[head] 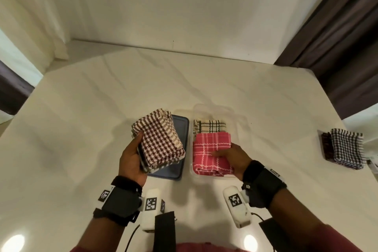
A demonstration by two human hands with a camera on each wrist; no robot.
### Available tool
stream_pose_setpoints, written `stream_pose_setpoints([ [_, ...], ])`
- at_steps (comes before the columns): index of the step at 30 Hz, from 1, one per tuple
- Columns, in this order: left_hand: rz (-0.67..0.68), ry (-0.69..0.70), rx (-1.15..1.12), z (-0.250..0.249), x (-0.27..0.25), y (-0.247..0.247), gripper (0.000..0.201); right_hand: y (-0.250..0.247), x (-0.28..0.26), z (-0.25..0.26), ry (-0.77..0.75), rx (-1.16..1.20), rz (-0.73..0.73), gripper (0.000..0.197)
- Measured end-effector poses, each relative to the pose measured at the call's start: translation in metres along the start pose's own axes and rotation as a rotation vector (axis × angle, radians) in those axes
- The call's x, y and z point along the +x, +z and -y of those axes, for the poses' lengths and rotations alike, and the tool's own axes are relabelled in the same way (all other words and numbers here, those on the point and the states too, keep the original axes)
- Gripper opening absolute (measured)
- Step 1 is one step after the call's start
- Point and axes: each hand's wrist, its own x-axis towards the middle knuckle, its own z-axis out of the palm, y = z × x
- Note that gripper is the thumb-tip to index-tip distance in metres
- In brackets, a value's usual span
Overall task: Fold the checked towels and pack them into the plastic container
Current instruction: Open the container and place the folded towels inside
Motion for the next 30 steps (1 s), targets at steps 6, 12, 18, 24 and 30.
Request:
stream_pose_setpoints([
  [6, 0.001, -0.006, 0.007, 0.001, 0.002, 0.000, 0.046, 0.004, 0.033, -0.009, 0.191, -0.262, 0.006, 0.051],
  [12, 0.038, 0.003, -0.011, -0.004, 0.006, 0.002, 0.046, 0.000, 0.004, 0.013, 0.116, -0.717, -0.091, 0.082],
  [18, 0.135, -0.004, -0.016, -0.008, 0.004, 0.019, 0.043, 0.006, -0.038, 0.039, -0.302, -1.315, -0.179, 0.036],
  [24, 0.225, 0.145, 0.272, -0.001, 0.005, 0.071, 0.044, 0.018, -0.033, 0.076, -0.443, -0.288, 0.221, 0.057],
  [30, 0.181, 0.226, 0.431, 0.002, 0.006, 0.121, 0.045, 0.017, -0.017, 0.082, -0.496, 0.008, 0.231, 0.045],
])
